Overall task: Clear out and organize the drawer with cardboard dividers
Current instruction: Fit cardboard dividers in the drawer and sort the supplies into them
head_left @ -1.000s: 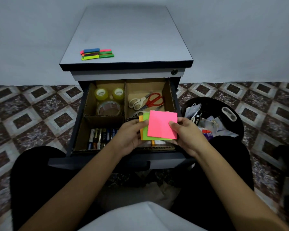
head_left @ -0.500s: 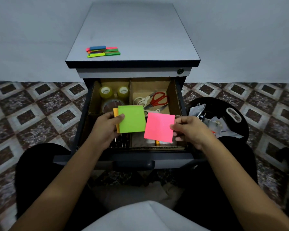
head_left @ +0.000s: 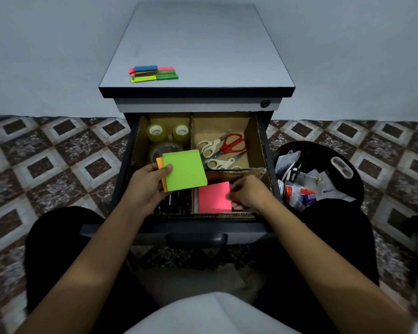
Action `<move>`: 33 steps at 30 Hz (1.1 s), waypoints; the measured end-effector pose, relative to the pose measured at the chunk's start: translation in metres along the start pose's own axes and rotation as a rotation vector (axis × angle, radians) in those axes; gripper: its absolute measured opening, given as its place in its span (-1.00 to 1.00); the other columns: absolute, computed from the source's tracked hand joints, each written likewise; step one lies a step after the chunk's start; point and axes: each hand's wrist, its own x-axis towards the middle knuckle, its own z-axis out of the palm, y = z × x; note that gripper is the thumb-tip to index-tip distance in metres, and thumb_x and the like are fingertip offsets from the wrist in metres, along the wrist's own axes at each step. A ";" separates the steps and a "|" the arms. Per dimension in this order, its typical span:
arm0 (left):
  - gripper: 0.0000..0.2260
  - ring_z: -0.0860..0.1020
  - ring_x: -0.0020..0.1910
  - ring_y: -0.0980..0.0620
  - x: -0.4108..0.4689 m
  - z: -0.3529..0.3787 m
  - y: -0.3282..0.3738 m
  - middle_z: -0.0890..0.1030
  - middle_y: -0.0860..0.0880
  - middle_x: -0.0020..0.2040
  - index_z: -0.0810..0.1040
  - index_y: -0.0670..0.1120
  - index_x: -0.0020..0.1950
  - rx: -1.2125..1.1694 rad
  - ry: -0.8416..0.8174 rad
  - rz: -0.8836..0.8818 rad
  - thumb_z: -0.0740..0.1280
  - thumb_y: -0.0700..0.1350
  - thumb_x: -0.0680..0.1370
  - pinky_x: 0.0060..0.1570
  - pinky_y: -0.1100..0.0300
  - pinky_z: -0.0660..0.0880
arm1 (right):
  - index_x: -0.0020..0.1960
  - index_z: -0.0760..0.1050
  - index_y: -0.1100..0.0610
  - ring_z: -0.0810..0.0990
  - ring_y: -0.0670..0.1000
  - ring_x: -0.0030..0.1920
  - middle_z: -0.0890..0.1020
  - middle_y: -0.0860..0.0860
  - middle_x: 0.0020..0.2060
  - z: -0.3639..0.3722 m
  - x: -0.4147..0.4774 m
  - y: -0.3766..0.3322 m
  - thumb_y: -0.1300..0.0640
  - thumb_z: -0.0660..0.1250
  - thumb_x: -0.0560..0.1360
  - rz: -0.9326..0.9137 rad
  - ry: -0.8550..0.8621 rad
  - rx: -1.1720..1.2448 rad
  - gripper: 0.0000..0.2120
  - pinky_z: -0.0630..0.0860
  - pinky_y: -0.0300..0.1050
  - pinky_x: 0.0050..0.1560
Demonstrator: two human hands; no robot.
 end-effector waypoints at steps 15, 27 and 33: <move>-0.81 0.57 -0.13 0.01 -0.001 0.005 -0.006 0.59 -0.09 -0.07 0.44 -0.19 0.19 0.022 -0.029 -0.028 0.24 -0.26 0.58 -0.37 0.24 0.58 | -0.20 0.59 0.32 0.49 -0.17 -0.65 0.55 0.04 -0.55 0.007 -0.001 0.005 0.36 0.34 0.47 -0.022 0.107 0.106 -0.90 0.47 -0.36 -0.56; -0.93 0.60 -0.12 -0.01 -0.012 0.038 -0.014 0.62 -0.12 -0.08 0.52 -0.16 0.01 0.013 -0.191 -0.137 0.27 -0.21 0.56 -0.28 0.19 0.61 | -0.11 0.49 0.26 0.63 -0.01 -0.28 0.64 0.11 -0.24 -0.014 -0.025 -0.014 0.16 0.31 0.53 -0.016 -0.134 0.770 -0.85 0.62 -0.15 -0.25; -0.83 0.60 -0.24 -0.01 -0.012 0.047 -0.018 0.60 -0.16 -0.16 0.50 -0.20 -0.03 0.046 -0.231 -0.168 0.13 -0.29 0.61 -0.35 0.22 0.59 | -0.21 0.48 0.18 0.60 -0.02 -0.28 0.63 0.09 -0.24 -0.025 -0.024 0.001 0.25 0.34 0.50 0.038 -0.008 0.682 -0.89 0.50 -0.15 -0.27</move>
